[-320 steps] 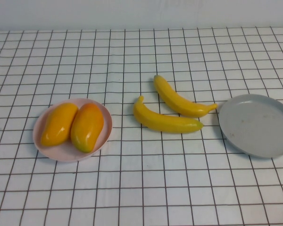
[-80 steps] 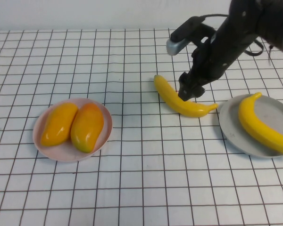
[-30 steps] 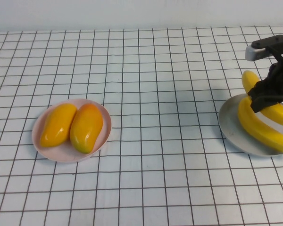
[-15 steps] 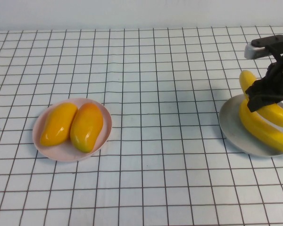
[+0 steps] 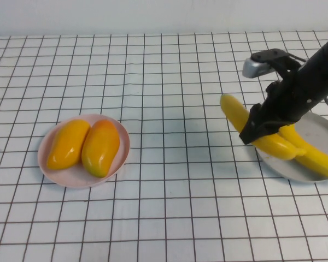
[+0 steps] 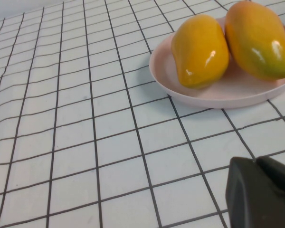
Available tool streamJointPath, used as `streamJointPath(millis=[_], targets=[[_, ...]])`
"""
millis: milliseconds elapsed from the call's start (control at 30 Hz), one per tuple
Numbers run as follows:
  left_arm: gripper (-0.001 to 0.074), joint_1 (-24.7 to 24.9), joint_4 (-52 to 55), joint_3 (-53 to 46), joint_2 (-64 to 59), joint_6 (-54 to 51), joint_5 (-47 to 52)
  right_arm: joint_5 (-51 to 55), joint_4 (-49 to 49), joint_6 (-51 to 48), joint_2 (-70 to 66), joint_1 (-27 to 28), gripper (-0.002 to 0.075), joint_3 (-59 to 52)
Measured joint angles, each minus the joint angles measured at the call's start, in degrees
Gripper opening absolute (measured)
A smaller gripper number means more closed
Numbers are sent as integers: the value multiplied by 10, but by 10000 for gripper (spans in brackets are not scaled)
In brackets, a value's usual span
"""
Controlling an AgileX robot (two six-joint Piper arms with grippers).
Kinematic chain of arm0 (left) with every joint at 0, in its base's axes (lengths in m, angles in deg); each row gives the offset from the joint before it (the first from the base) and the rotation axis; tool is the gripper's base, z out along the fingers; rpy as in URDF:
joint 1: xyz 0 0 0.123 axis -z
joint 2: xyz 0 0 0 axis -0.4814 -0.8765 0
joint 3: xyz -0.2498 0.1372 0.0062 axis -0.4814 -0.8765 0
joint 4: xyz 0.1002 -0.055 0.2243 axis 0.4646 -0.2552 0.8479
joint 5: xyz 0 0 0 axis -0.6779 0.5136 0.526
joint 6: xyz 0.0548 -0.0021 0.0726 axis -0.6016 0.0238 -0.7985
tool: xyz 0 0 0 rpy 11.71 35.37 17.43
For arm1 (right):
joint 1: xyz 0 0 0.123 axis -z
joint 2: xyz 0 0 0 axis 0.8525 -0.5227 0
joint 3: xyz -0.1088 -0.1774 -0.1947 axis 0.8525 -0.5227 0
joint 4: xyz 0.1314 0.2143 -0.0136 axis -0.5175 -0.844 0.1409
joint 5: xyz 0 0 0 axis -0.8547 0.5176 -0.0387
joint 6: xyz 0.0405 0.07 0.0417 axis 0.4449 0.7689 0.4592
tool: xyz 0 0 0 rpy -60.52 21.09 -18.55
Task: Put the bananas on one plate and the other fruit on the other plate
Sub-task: Put another type of fruit in the right plate
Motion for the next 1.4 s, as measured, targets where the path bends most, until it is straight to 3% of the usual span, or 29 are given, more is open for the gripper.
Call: streamJointPath(millis=[233,533,633,800,1000,1167,1400], targets=[[-4,0,0,0,0,0,0,53,-28,-45,4,-54,314,0],[-4,0,0,0,0,0,0,63,-149,-107,73,-59,314,0],[-4,0,0,0,0,0,0,63,-97,-61,119,-59,314,-13],[-4,0,0,0,0,0,0,55,86,69,240,-59,314,-120],[-4,0,0,0,0,0,0,-53,239,189,343,-19,314,-242],[-4,0,0,0,0,0,0,-139,266,206,309,28,314,-250],[-4,0,0,0,0,0,0,-240,272,208,159,77,314,-250]])
